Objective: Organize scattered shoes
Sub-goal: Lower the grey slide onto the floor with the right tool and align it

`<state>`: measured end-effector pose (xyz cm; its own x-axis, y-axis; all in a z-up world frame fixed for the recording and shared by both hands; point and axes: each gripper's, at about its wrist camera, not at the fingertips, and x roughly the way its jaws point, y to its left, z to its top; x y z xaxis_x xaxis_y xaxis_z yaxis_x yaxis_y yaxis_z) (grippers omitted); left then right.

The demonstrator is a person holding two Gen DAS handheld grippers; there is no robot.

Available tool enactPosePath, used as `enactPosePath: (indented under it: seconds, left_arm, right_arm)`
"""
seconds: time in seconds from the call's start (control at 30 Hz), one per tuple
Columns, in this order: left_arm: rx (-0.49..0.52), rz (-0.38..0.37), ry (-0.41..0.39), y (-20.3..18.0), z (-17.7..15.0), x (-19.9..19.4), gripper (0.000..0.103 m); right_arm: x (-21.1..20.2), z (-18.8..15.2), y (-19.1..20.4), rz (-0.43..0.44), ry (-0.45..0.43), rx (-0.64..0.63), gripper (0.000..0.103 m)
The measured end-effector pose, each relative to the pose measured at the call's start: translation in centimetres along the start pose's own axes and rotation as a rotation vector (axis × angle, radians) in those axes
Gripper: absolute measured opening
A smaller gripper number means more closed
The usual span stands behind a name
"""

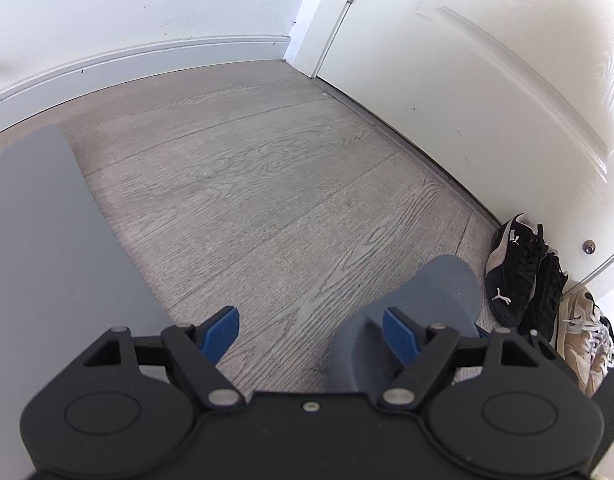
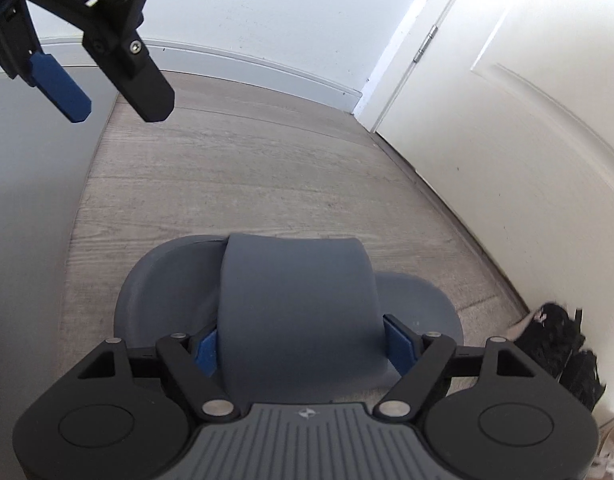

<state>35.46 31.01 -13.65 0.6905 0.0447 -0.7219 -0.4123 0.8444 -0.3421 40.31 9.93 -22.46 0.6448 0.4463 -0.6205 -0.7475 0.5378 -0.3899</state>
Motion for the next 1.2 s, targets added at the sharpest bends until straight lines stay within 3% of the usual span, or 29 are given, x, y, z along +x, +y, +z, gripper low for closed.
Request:
enactPosePath:
  seconds: [0.4, 1.2]
  left_arm:
    - [0.039, 0.018, -0.008, -0.7, -0.3, -0.4, 0.080]
    - [0.098, 0.057, -0.011, -1.6, -0.6, -0.5, 0.080]
  right_arm:
    - [-4.7, -3.8, -0.2, 0.019, 0.081, -0.061, 0.080]
    - [-7.2, -8.9, -5.3, 0.011, 0.152, -0.011, 0.081]
